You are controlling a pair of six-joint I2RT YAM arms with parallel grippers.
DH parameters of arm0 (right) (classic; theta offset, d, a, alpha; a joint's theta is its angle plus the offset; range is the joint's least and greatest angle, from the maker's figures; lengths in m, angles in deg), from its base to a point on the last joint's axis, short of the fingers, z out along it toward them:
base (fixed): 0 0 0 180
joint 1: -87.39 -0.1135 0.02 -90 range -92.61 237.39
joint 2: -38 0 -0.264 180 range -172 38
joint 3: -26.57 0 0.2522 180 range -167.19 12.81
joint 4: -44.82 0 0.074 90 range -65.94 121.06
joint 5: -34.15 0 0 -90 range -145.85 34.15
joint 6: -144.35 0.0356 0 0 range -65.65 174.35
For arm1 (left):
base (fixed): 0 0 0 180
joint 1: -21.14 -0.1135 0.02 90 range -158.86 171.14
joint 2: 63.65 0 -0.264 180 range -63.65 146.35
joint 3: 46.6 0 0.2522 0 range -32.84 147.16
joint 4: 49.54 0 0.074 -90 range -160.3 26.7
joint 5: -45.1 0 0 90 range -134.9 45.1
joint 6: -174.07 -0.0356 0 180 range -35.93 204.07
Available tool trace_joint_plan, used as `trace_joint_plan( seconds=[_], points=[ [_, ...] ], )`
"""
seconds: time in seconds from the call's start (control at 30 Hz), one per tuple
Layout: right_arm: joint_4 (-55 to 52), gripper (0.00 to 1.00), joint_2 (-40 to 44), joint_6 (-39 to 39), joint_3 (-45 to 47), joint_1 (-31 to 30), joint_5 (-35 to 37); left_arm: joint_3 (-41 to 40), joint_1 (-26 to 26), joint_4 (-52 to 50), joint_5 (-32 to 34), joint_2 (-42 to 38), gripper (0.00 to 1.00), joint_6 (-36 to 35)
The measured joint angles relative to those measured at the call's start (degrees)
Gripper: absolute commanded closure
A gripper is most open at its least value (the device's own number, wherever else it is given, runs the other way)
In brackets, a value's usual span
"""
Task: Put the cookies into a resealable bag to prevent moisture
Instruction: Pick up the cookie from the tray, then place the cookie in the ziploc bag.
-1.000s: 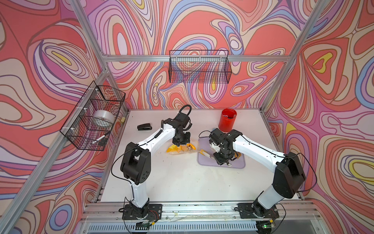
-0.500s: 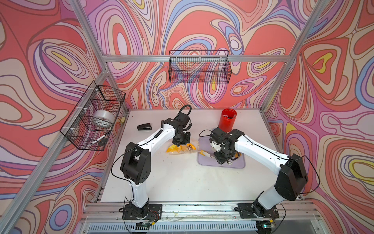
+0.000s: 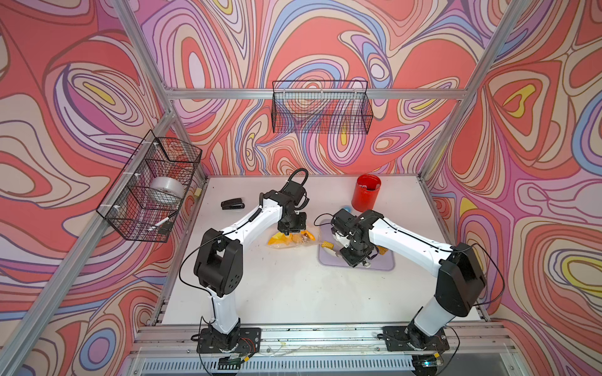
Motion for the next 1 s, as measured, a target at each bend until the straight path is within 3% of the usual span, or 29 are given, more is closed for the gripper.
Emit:
trace_joint_plan(
  seconds=[0.33, 0.7, 1.0],
  points=[
    [-0.7, 0.68, 1.6, 0.0, -1.1, 0.0, 0.7, 0.0, 0.0, 0.0, -0.7, 0.0, 1.00, 0.0],
    [-4.5, 0.68, 10.5, 3.6, -2.2, 0.0, 1.3, 0.0, 0.0, 0.0, -1.3, 0.0, 1.00, 0.0],
    [-4.8, 0.68, 10.2, 0.7, -6.3, -0.3, -4.4, 0.0, 0.0, 0.0, -1.3, 0.0, 1.00, -0.1]
  ],
)
